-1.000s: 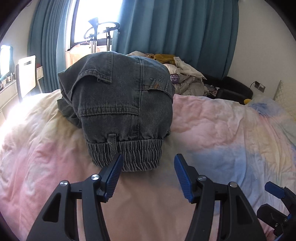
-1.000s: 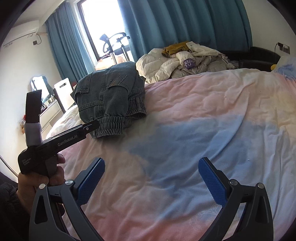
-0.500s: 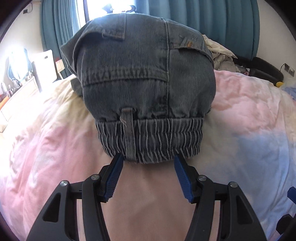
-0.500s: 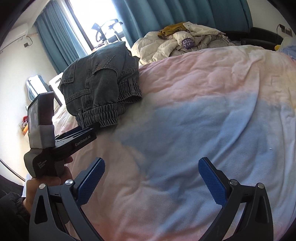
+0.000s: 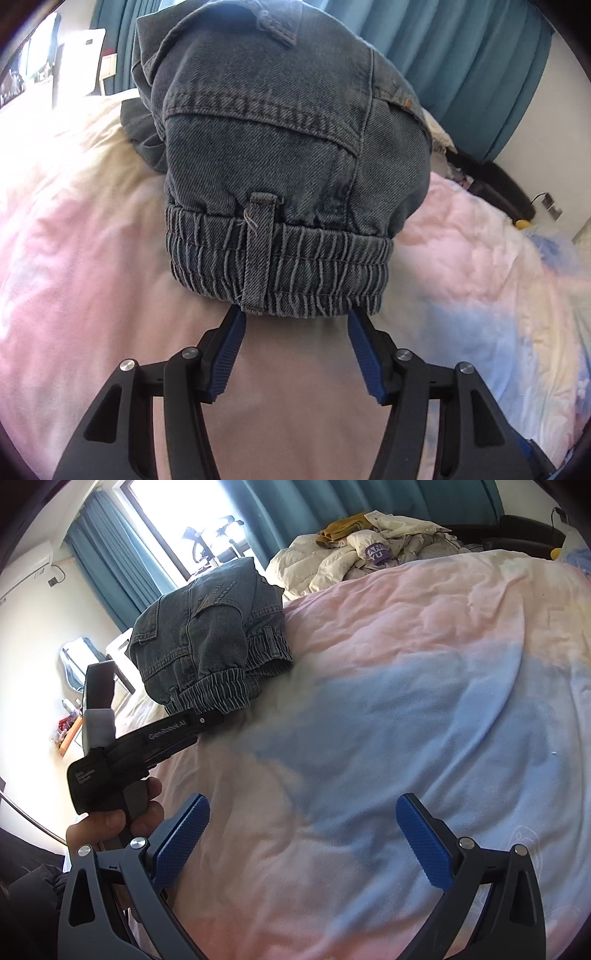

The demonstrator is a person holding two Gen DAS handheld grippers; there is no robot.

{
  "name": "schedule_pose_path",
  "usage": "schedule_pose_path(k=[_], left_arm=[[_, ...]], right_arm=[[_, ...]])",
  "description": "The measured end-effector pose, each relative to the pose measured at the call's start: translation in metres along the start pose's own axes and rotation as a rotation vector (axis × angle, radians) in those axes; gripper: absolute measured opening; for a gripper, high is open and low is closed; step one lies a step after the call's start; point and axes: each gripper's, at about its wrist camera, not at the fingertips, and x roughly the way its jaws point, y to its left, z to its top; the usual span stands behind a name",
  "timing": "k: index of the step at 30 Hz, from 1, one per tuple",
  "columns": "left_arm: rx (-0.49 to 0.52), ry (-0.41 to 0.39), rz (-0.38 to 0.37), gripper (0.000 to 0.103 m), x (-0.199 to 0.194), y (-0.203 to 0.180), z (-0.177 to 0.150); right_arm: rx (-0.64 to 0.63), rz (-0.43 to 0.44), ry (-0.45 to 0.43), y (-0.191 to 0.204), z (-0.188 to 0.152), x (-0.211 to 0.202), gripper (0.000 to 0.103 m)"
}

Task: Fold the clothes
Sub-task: 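Move the left gripper to the elastic cuff of the folded denim jeans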

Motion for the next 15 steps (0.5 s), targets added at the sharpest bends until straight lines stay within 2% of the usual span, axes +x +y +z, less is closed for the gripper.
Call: schedule_pose_path(k=[4, 6, 11, 15], left_arm=[[-0.085, 0.03, -0.074, 0.059, 0.0, 0.011, 0.007], [-0.138, 0.016, -0.126, 0.059, -0.005, 0.019, 0.01], [-0.21, 0.01, -0.195, 0.059, 0.001, 0.035, 0.012], [-0.35, -0.014, -0.292, 0.059, -0.005, 0.065, 0.005]], right_arm=[[0.007, 0.01, 0.008, 0.0, -0.005, 0.003, 0.103], [0.009, 0.023, 0.016, -0.001, -0.008, 0.006, 0.103], [0.018, 0.031, 0.031, -0.002, -0.013, 0.013, 0.103], [0.008, 0.031, 0.03, -0.002, -0.016, 0.016, 0.103]])
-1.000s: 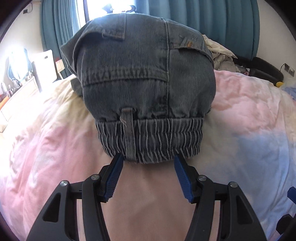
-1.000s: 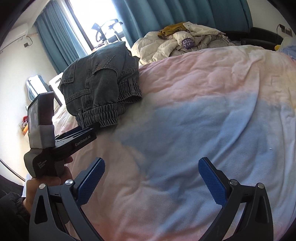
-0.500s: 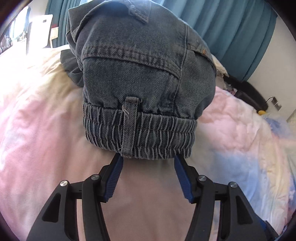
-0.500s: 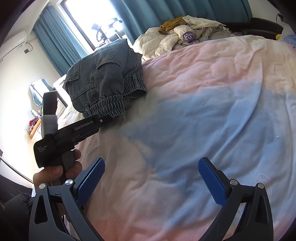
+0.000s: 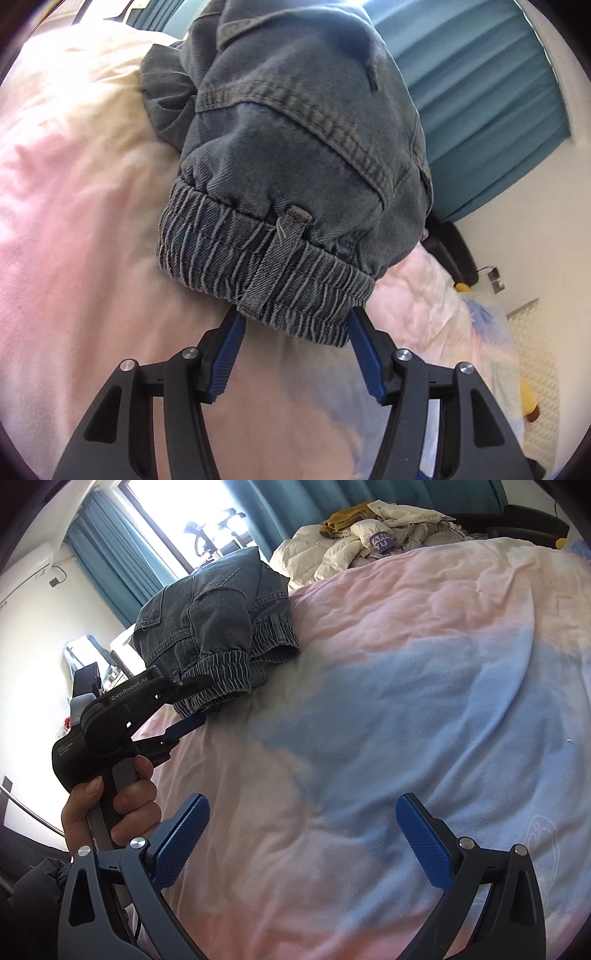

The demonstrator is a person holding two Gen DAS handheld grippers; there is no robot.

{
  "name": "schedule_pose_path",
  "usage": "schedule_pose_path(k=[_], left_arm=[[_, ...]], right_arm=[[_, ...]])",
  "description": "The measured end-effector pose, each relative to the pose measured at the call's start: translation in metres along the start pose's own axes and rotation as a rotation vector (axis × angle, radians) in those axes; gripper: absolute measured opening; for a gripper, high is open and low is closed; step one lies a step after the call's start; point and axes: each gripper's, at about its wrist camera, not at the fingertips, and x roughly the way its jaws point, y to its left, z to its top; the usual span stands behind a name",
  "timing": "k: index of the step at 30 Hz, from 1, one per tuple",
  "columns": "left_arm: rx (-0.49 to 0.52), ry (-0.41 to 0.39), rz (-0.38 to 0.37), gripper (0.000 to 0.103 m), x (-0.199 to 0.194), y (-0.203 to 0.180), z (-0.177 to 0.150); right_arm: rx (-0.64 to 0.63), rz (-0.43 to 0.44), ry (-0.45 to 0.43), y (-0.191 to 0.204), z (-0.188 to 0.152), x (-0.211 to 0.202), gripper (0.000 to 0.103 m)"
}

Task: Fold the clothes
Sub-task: 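Move the left gripper to the elastic cuff of the folded denim jeans, then grasp one jeans cuff with the left gripper while the right gripper grasps the other cuff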

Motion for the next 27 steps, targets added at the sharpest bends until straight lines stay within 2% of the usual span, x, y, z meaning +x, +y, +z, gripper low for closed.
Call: schedule_pose_path(k=[1, 4, 6, 7, 8, 9, 13, 15, 17, 19, 21, 27], left_arm=[[-0.045, -0.011, -0.03, 0.058, -0.009, 0.007, -0.002], [-0.156, -0.042, -0.078, 0.042, -0.02, 0.025, 0.006], [-0.182, -0.059, -0.091, 0.031, -0.028, 0.03, 0.008], [-0.182, -0.069, -0.097, 0.028, -0.032, 0.03, 0.008], [-0.179, -0.074, -0.103, 0.022, -0.036, 0.029, 0.008], [-0.165, -0.077, -0.108, 0.004, -0.041, 0.025, 0.008], [-0.065, -0.134, -0.1, 0.004, -0.075, 0.004, 0.005], [-0.008, -0.173, -0.085, 0.005, -0.093, -0.006, 0.004], [0.016, -0.176, -0.071, 0.005, -0.105, -0.009, 0.003], [0.013, -0.169, -0.072, 0.005, -0.105, 0.0, -0.004], [-0.008, -0.17, -0.077, 0.005, -0.095, -0.011, -0.01], [-0.096, -0.157, -0.089, 0.004, -0.082, 0.0, 0.002]], right_arm=[[-0.002, -0.001, -0.005, 0.0, 0.001, 0.0, 0.103], [-0.013, -0.005, -0.023, 0.001, 0.003, -0.001, 0.103], [-0.021, -0.002, -0.044, 0.001, 0.004, -0.002, 0.103], [-0.023, 0.003, -0.057, 0.002, 0.005, -0.003, 0.103], [-0.022, 0.007, -0.073, 0.001, 0.006, -0.005, 0.103], [-0.019, 0.015, -0.086, 0.001, 0.008, -0.007, 0.103], [-0.022, 0.073, -0.127, 0.004, 0.023, -0.009, 0.101], [-0.043, 0.105, -0.148, 0.007, 0.033, -0.008, 0.093], [-0.062, 0.121, -0.165, 0.012, 0.046, -0.002, 0.093], [-0.048, 0.149, -0.169, 0.014, 0.06, 0.009, 0.092], [-0.021, 0.188, -0.151, 0.014, 0.074, 0.025, 0.09], [0.131, 0.289, -0.104, -0.006, 0.112, 0.085, 0.086]])
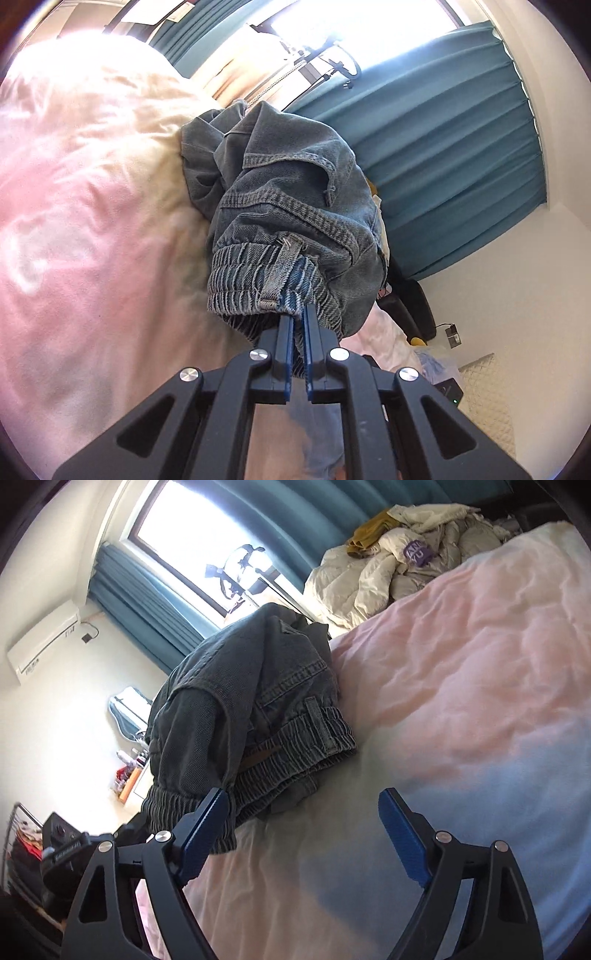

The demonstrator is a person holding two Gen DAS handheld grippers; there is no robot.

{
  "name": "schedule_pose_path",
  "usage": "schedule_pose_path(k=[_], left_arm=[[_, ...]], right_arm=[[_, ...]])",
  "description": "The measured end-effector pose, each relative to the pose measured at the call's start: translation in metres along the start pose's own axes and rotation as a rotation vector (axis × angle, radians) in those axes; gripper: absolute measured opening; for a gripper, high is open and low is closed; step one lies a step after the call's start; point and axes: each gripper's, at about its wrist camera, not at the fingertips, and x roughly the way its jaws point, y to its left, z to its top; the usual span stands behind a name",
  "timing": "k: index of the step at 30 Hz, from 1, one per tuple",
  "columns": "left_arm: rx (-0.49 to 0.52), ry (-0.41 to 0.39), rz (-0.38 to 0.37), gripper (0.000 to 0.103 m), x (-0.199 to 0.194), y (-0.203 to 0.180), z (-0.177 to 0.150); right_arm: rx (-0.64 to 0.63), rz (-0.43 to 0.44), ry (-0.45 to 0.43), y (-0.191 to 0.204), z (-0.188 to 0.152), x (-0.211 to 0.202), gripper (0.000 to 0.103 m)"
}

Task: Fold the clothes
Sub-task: 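Grasp one jeans cuff with the left gripper while the right gripper grasps the other cuff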

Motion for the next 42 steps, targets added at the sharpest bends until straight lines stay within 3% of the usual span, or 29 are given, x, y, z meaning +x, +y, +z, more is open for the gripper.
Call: schedule_pose_path(k=[8, 13, 16, 17, 19, 23, 25, 27, 34, 39, 42], left_arm=[[-0.008, 0.057, 0.014, 0.004, 0.023, 0.017, 0.003], [0.021, 0.054, -0.038, 0.004, 0.033, 0.019, 0.004], [-0.012, 0.07, -0.059, 0.005, 0.039, 0.025, 0.005], [-0.026, 0.082, -0.06, 0.006, 0.043, 0.027, 0.005], [-0.047, 0.118, -0.055, 0.015, 0.048, 0.029, 0.005], [-0.028, 0.153, -0.022, 0.02, 0.053, 0.025, 0.0], [-0.036, 0.168, -0.04, 0.021, 0.053, 0.023, -0.003], [-0.042, 0.181, -0.065, 0.022, 0.055, 0.023, -0.004], [-0.101, 0.187, -0.132, 0.022, 0.071, 0.031, 0.004], [0.016, 0.156, -0.138, 0.021, 0.052, 0.004, -0.001], [0.099, 0.121, -0.126, 0.015, 0.034, -0.018, -0.008]], right_arm=[[0.069, 0.078, -0.023, -0.033, 0.035, 0.065, 0.086], [-0.038, 0.015, 0.036, -0.021, 0.034, 0.099, 0.088], [-0.052, 0.062, 0.042, -0.011, 0.036, 0.103, 0.088], [-0.048, 0.065, 0.041, -0.01, 0.037, 0.104, 0.085], [-0.022, 0.075, 0.032, -0.014, 0.039, 0.104, 0.068], [0.042, 0.093, 0.008, -0.017, 0.042, 0.098, 0.036], [0.045, 0.084, -0.01, -0.012, 0.043, 0.092, 0.031], [0.038, 0.074, -0.03, -0.004, 0.043, 0.084, 0.019], [-0.026, 0.054, -0.104, 0.029, 0.042, 0.036, 0.011], [-0.03, 0.05, -0.156, 0.048, 0.042, -0.012, 0.01], [-0.055, 0.022, -0.191, 0.059, 0.043, -0.038, 0.009]])
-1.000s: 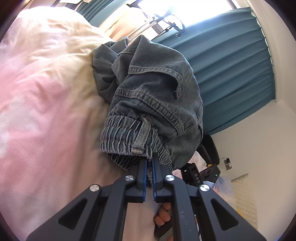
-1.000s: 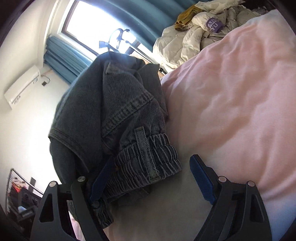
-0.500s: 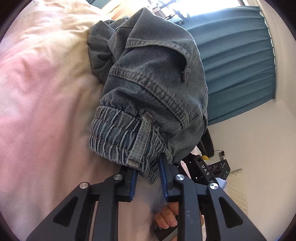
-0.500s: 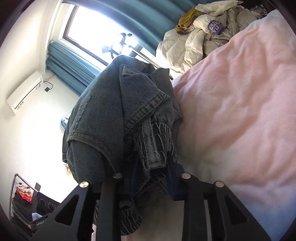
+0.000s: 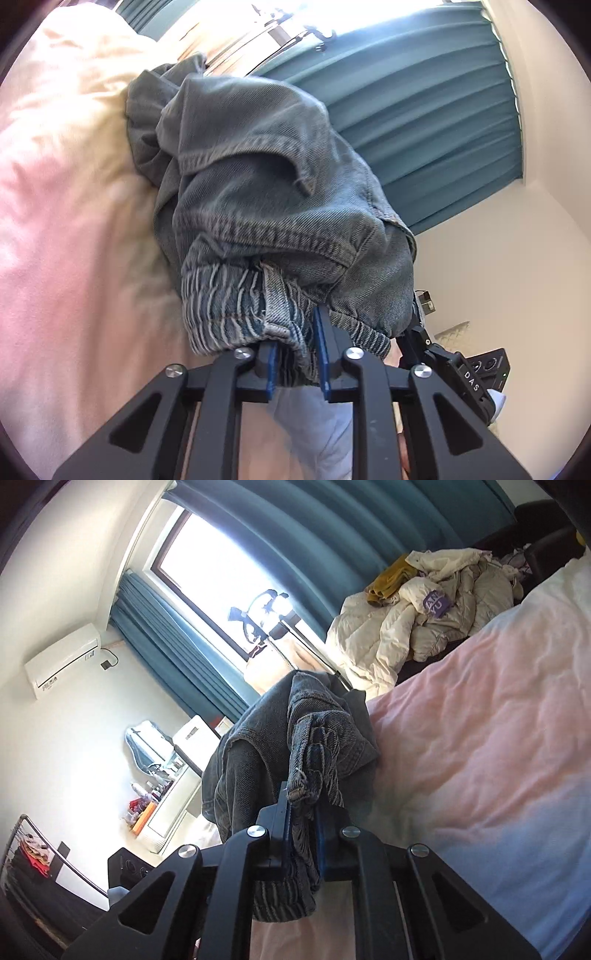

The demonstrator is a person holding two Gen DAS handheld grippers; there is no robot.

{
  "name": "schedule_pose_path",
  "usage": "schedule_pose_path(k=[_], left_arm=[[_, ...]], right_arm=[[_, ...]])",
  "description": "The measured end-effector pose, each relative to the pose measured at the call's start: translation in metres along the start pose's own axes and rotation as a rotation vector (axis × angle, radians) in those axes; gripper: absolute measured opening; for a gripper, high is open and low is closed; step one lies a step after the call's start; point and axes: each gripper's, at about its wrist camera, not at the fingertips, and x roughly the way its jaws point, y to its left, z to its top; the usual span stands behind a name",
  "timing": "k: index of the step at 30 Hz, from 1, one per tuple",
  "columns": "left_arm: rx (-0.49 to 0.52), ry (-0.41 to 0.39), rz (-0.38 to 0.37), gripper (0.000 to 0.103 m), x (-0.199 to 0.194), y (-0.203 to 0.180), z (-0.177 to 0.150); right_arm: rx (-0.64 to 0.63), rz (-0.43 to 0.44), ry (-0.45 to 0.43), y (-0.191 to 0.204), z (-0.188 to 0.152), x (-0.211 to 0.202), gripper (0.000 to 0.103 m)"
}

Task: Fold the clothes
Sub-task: 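Grasp one jeans cuff with the left gripper while the right gripper grasps the other cuff, then lower the jeans onto the bed and open both grippers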

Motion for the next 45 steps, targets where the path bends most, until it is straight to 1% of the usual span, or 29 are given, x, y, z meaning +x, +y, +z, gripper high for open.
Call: schedule_pose_path(k=[2, 3, 7, 11, 15, 18, 20, 23, 25, 27, 28, 30, 32, 34, 36, 38, 40, 41, 42, 43, 44, 45], left_arm=[[0.06, -0.006, 0.013, 0.013, -0.008, -0.016, -0.007], [0.072, -0.003, 0.009, 0.012, -0.011, -0.022, -0.012], [0.056, 0.028, -0.042, 0.012, -0.025, -0.042, -0.032], [0.088, 0.055, -0.076, 0.012, -0.039, -0.07, -0.063], [0.115, 0.133, -0.138, 0.012, -0.036, -0.092, -0.089], [0.165, 0.207, -0.169, 0.012, -0.022, -0.108, -0.108], [0.197, 0.242, -0.183, 0.012, -0.009, -0.117, -0.119], [0.228, 0.266, -0.184, 0.012, 0.008, -0.124, -0.127], [0.255, 0.301, -0.161, 0.012, 0.021, -0.125, -0.132], [0.288, 0.294, -0.116, 0.012, 0.029, -0.122, -0.135], [0.299, 0.29, -0.097, 0.012, 0.034, -0.12, -0.136], [0.305, 0.305, -0.074, 0.012, 0.043, -0.111, -0.136], [0.308, 0.323, -0.054, 0.012, 0.05, -0.095, -0.137], [0.322, 0.325, -0.035, 0.012, 0.049, -0.083, -0.143], [0.332, 0.328, -0.022, 0.012, 0.034, -0.101, -0.157], [0.337, 0.339, -0.008, 0.012, 0.029, -0.112, -0.155], [0.34, 0.34, -0.005, 0.012, 0.036, -0.104, -0.154], [0.341, 0.336, -0.005, 0.012, 0.03, -0.1, -0.152], [0.343, 0.33, -0.004, 0.012, 0.026, -0.096, -0.15], [0.345, 0.322, -0.001, 0.012, 0.026, -0.091, -0.148], [0.343, 0.315, 0.003, 0.012, 0.025, -0.085, -0.148], [0.338, 0.311, 0.006, 0.012, 0.025, -0.081, -0.149]], right_arm=[[-0.008, -0.021, -0.019, 0.005, 0.007, -0.019, 0.008], [-0.008, -0.02, -0.028, 0.005, 0.008, -0.034, 0.008], [-0.048, -0.037, -0.046, 0.013, 0.024, -0.072, 0.008], [-0.087, -0.065, -0.072, 0.014, 0.042, -0.111, 0.007], [-0.113, -0.097, -0.097, 0.001, 0.074, -0.133, 0.007], [-0.116, -0.125, -0.122, -0.016, 0.101, -0.147, 0.006], [-0.108, -0.139, -0.124, -0.033, 0.119, -0.148, 0.006], [-0.128, -0.175, -0.103, -0.059, 0.141, -0.136, 0.006], [-0.146, -0.204, -0.083, -0.079, 0.151, -0.121, 0.006], [-0.155, -0.236, -0.083, -0.103, 0.16, -0.105, 0.006], [-0.14, -0.24, -0.081, -0.119, 0.164, -0.097, 0.006], [-0.096, -0.254, -0.058, -0.152, 0.167, -0.08, 0.006], [-0.074, -0.299, -0.008, -0.183, 0.162, -0.058, 0.006], [-0.069, -0.335, 0.019, -0.208, 0.154, -0.042, 0.006], [-0.037, -0.333, 0.03, -0.228, 0.154, -0.036, 0.007], [-0.008, -0.328, 0.047, -0.242, 0.155, -0.031, 0.008], [0.021, -0.316, 0.064, -0.25, 0.157, -0.03, 0.014], [0.039, -0.311, 0.067, -0.252, 0.156, -0.031, 0.022], [0.058, -0.305, 0.072, -0.255, 0.154, -0.032, 0.036], [0.076, -0.293, 0.084, -0.257, 0.151, -0.032, 0.045], [0.09, -0.274, 0.098, -0.259, 0.148, -0.031, 0.061], [0.099, -0.262, 0.118, -0.26, 0.144, -0.029, 0.068]])
